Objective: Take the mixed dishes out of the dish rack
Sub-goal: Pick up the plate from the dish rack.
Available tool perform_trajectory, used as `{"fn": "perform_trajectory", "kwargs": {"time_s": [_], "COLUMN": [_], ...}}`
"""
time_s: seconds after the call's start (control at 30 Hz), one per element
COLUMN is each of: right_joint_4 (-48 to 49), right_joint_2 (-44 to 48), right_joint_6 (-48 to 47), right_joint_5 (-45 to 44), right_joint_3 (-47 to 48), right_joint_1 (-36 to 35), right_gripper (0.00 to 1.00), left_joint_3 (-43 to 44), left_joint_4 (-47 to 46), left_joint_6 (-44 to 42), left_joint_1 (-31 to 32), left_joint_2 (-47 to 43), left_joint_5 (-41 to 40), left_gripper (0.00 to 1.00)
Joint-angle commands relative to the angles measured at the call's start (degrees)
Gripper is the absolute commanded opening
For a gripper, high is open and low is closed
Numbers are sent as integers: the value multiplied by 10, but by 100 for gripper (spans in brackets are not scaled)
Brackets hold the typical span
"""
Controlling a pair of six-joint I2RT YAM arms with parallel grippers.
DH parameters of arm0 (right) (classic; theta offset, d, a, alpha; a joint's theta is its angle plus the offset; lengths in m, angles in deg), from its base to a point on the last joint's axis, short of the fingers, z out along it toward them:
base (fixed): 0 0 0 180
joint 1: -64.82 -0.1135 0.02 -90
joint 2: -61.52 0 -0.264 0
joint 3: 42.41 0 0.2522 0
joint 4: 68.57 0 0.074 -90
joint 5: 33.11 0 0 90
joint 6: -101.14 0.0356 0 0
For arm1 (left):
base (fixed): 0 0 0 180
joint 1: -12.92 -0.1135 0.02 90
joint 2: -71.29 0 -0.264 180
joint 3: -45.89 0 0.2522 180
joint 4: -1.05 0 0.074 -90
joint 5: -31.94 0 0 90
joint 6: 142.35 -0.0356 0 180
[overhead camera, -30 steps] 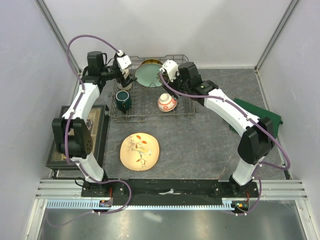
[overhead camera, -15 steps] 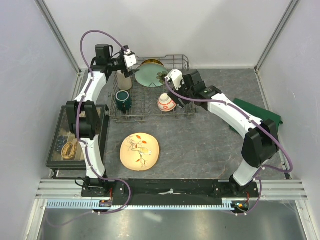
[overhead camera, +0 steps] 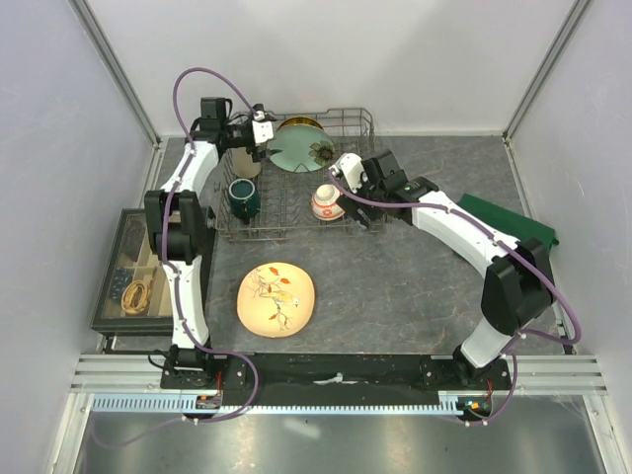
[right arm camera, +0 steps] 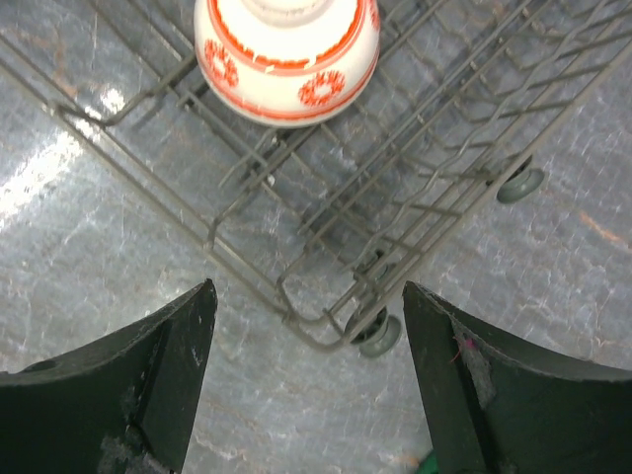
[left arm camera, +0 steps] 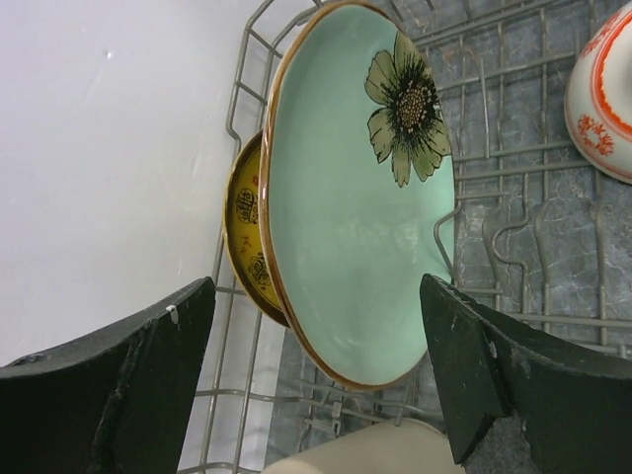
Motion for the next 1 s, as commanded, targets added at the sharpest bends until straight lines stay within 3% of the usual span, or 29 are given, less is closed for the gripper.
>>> {"fn": "perform_trajectory", "kwargs": {"time_s": [0.0, 0.8, 0.97], "right_joint_4": [-12, -6, -1], "right_joint_2": [35, 18, 14], "right_joint_6": [-8, 5, 8], "right_joint_5": [0, 7, 8], "right_joint_3": [-14, -30, -41], "right_joint_1": [2, 5, 5], "right_gripper": [84, 84, 84], "left_joint_3": [59, 76, 78], "left_joint_4": [3, 24, 19], "left_joint_6": [-26, -62, -63], "left_joint_1": [3, 13, 13], "left_joint_2": [37, 78, 80], "left_joint_5": [32, 71, 72], "left_gripper": [91, 81, 72]}}
